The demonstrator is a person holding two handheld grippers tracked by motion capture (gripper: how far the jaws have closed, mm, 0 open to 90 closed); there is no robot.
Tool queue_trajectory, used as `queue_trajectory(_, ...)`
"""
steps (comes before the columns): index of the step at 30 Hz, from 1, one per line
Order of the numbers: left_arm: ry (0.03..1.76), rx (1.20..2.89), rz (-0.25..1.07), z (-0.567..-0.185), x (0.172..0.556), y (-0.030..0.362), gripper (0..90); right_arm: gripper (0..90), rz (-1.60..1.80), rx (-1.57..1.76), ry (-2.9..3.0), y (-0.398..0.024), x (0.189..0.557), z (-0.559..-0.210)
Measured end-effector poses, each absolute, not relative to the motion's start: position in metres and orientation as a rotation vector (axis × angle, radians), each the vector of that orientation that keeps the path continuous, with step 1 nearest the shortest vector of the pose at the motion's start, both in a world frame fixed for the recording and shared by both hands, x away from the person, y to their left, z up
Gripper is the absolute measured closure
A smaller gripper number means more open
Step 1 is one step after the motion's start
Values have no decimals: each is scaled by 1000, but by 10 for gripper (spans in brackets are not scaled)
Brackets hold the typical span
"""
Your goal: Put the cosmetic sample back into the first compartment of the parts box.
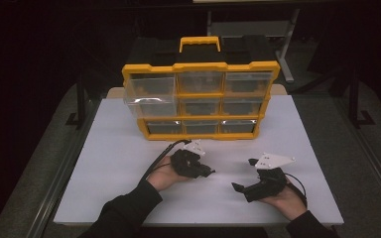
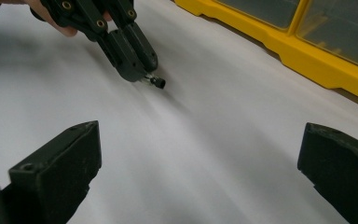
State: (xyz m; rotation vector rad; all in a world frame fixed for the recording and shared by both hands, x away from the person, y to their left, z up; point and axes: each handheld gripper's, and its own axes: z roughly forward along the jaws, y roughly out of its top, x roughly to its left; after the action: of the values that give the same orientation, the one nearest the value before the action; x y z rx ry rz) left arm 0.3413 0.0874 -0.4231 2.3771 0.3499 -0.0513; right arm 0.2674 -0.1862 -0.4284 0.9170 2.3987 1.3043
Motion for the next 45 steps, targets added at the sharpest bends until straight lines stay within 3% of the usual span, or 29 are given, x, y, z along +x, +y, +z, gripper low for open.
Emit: queue_trajectory(45,543,2285,28,-400,342,186,807,0,1301,919,2400,-186,268,-429)
